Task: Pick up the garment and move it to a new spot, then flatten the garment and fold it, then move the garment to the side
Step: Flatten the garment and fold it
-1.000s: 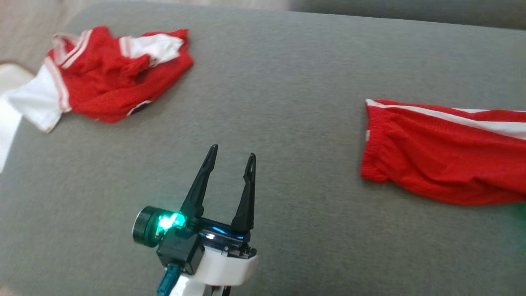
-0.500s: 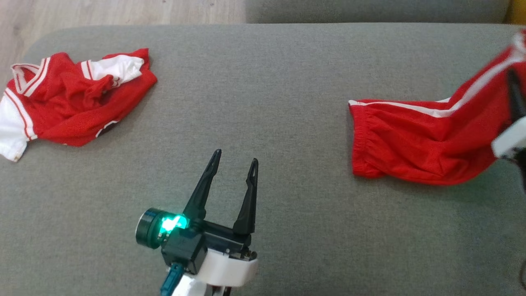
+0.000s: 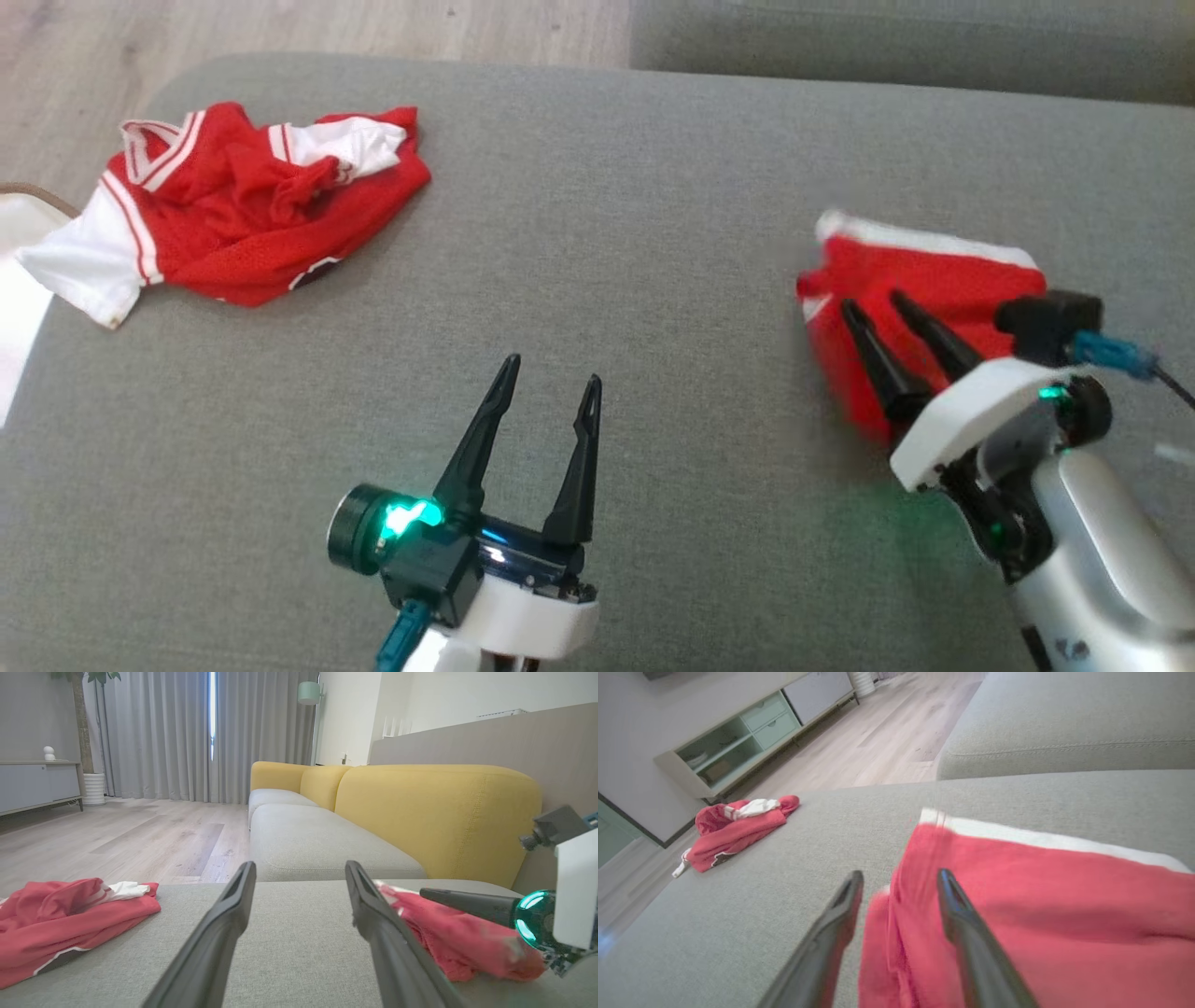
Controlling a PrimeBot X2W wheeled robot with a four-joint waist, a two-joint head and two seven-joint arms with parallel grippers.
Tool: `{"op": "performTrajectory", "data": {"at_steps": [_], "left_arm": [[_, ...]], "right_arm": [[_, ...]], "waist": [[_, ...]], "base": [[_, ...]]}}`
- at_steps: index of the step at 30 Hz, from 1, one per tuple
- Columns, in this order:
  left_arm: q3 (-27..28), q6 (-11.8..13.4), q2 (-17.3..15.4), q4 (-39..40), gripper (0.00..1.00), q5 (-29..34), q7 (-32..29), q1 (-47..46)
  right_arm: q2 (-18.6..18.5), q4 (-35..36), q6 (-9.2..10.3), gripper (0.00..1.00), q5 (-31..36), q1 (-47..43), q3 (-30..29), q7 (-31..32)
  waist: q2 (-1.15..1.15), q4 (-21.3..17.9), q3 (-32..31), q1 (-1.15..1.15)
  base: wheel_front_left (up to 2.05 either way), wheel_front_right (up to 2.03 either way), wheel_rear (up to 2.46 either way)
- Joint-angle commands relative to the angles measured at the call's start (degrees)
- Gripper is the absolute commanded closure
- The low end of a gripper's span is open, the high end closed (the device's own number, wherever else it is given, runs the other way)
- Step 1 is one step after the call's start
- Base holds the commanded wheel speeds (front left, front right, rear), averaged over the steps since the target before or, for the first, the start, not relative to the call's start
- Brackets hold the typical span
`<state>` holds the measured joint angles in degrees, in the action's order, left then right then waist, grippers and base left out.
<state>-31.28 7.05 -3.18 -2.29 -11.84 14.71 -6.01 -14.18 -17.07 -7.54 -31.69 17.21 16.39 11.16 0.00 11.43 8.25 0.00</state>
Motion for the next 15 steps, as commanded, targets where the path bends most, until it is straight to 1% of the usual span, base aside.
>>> {"op": "performTrajectory", "data": {"at_steps": [1,4,7,12,15], "left_arm": [[1.5,0.0,0.3,1.5,0.00,-0.3,0.3,-0.7],[2.5,0.3,0.3,1.7,0.00,-1.0,0.3,0.4],[4.5,0.8,0.3,2.3,0.00,-1.5,0.3,2.5],[8.6,1.3,0.1,2.8,0.00,-0.4,0.3,7.4],[10.9,1.3,0.1,4.5,0.00,0.4,0.3,10.1]], "right_arm": [[-0.5,2.9,0.05,0.00,-0.4,0.9,-0.2,-1.9],[-1.8,5.9,0.05,0.00,1.3,-1.5,-1.7,-6.8],[-4.0,8.5,0.05,0.00,5.7,-4.8,-4.2,-12.1],[-3.9,10.9,0.05,0.00,9.2,-13.3,-9.6,-21.5],[-2.9,11.3,0.05,0.00,12.2,-18.9,-12.3,-24.9]], "waist": [[0.00,0.4,-0.7,0.00],[0.00,0.4,-2.3,0.00],[0.00,-0.4,-4.6,0.00],[0.00,-1.7,-8.3,0.00],[0.00,-2.2,-9.6,0.00]], "base": [[0.00,0.00,0.00],[0.00,0.00,0.00],[0.00,0.00,0.00],[0.00,0.00,0.00],[0.00,0.00,0.00]]}}
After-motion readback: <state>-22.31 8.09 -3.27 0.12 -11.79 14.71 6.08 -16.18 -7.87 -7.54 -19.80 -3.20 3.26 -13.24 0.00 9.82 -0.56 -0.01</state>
